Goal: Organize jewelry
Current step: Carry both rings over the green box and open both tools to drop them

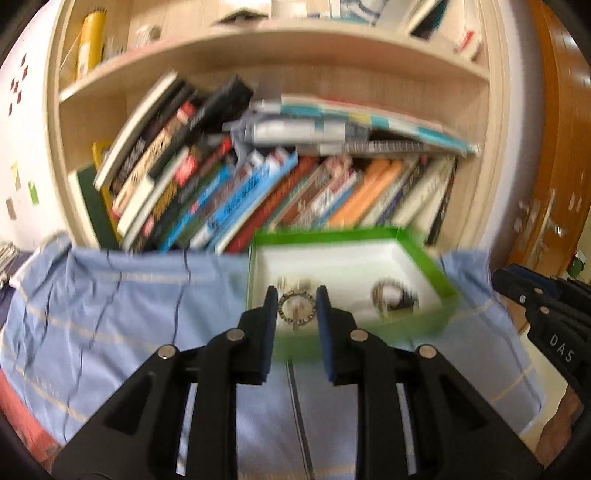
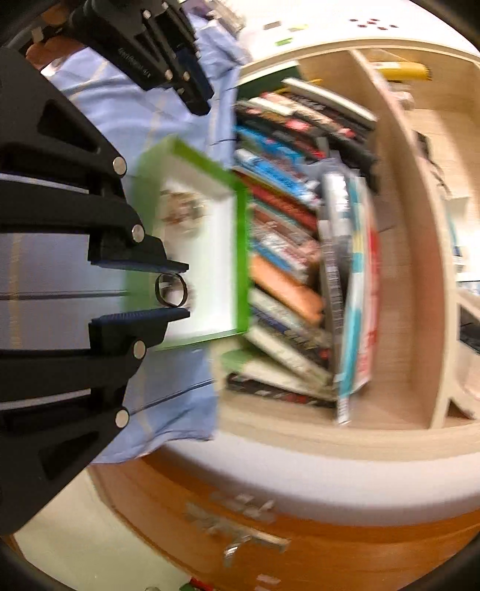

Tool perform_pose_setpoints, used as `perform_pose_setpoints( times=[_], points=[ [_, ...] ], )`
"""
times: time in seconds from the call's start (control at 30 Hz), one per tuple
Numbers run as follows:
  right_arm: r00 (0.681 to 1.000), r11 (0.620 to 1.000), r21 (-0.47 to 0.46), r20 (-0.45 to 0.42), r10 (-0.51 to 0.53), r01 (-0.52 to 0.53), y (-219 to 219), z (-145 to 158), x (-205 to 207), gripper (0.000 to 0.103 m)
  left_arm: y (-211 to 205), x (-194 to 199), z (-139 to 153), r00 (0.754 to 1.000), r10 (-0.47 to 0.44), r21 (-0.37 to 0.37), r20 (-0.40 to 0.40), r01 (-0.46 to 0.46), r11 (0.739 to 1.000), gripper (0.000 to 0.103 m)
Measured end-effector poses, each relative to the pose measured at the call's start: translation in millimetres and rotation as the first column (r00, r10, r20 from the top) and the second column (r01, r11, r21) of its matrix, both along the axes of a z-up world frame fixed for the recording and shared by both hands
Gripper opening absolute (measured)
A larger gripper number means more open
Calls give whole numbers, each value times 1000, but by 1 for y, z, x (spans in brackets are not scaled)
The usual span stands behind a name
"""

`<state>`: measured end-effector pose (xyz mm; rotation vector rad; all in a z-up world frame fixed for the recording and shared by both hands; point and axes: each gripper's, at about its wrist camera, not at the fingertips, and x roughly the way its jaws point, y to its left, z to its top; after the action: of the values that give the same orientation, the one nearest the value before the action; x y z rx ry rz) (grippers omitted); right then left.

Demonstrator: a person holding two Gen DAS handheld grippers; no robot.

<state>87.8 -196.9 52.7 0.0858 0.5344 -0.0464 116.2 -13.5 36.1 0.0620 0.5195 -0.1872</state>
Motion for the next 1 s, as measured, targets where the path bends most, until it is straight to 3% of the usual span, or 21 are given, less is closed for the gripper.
perform_pose_setpoints(
  times=[0.13,0.23,0.4,0.5,0.53,0.57,0.6,0.67,0.8,0.83,0.87,1.0],
  points=[
    [999,1000,15,-35,5,-5,-9,20,57,19,-7,47,18,998,-23,-18,-54,23,1000,21],
    [989,999,32,-146,11,-6,-12,-2,105,19,-19,89,11,992,-13,14,-126,15,1000,21],
    [939,999,33,-345,-4,16,-9,-78,157,19,-38,145,-46,952,22,71,-305,0,997,22],
    [930,998,59,-369,1,22,-12,-95,160,19,-37,161,-77,913,30,71,-406,-1,997,22],
    [929,998,65,-370,1,25,-14,-97,160,21,-36,163,-83,904,30,70,-426,0,998,24],
    [929,997,66,-370,-4,31,-15,-96,158,28,-35,165,-88,896,31,71,-444,1,998,33],
    [931,997,67,-365,-7,34,-17,-94,156,32,-34,164,-89,896,35,77,-443,-1,997,39],
    [947,996,83,-320,-6,34,-20,-82,142,60,-31,156,-82,916,49,95,-397,-12,995,56],
    [977,995,89,-214,-13,33,-24,-57,104,68,-22,120,-52,962,73,106,-261,-47,993,72],
    [985,996,80,-170,-21,35,-23,-49,83,77,-17,104,-44,973,85,105,-214,-64,992,76],
    [991,997,70,-132,-31,40,-22,-43,67,85,-13,93,-38,979,98,106,-180,-79,991,80],
    [994,996,-6,62,-94,95,-11,-31,-11,100,2,23,-19,991,135,75,-2,-135,988,93]
  ],
)
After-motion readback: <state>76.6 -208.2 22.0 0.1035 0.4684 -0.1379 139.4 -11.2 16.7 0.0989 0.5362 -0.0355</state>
